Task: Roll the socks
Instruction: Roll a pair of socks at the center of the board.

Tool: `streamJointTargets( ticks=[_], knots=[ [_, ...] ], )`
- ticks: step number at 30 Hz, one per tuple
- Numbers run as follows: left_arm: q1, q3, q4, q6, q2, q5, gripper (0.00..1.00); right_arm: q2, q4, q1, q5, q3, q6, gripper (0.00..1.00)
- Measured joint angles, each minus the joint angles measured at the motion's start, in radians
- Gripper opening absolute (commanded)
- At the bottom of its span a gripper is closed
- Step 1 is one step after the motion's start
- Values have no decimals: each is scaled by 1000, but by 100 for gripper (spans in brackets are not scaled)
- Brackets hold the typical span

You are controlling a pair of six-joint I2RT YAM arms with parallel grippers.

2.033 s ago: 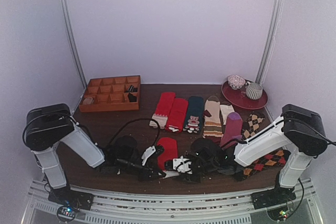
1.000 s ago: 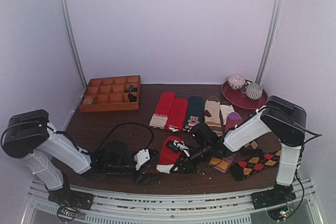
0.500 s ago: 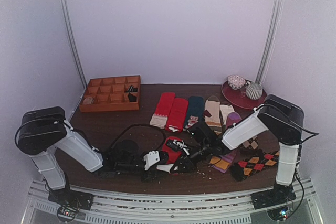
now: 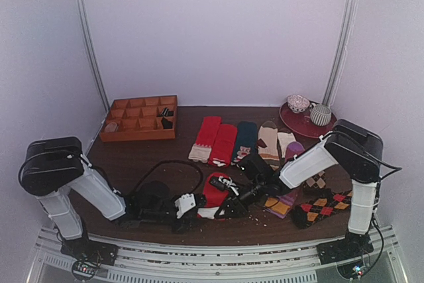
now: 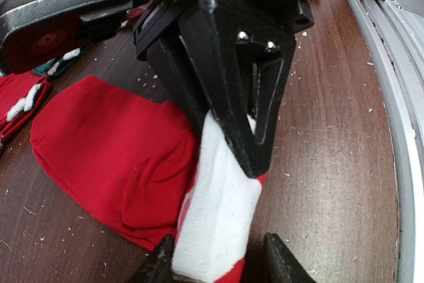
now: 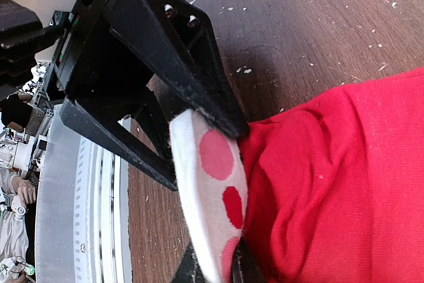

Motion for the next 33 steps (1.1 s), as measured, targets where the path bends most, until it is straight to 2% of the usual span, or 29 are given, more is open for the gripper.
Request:
streamJointTargets(
  ticks=[5,12,16,18,21,29,31,33],
  knots=[
    [5,-6,3,-5,-18,0,49,2,-2,0,-1,0,0,8],
    [5,-7,18,-14,-61,8,37,4,-1,-3,-6,2,2,8],
    [10,-5,21,-17,-47,20,44,4,-1,-3,-7,2,1,9],
    [12,-4,22,-22,-27,26,44,4,-1,-3,-7,2,2,8],
    [12,-4,22,-27,-6,30,37,4,-1,-3,-7,2,2,8],
    [21,-3,26,-36,0,47,0,4,-1,-3,-7,2,3,9],
    [23,-3,26,-37,0,56,0,4,-1,-3,-7,2,3,9],
    [26,1,19,-38,0,64,0,4,-2,-3,-7,2,4,15]
  ],
)
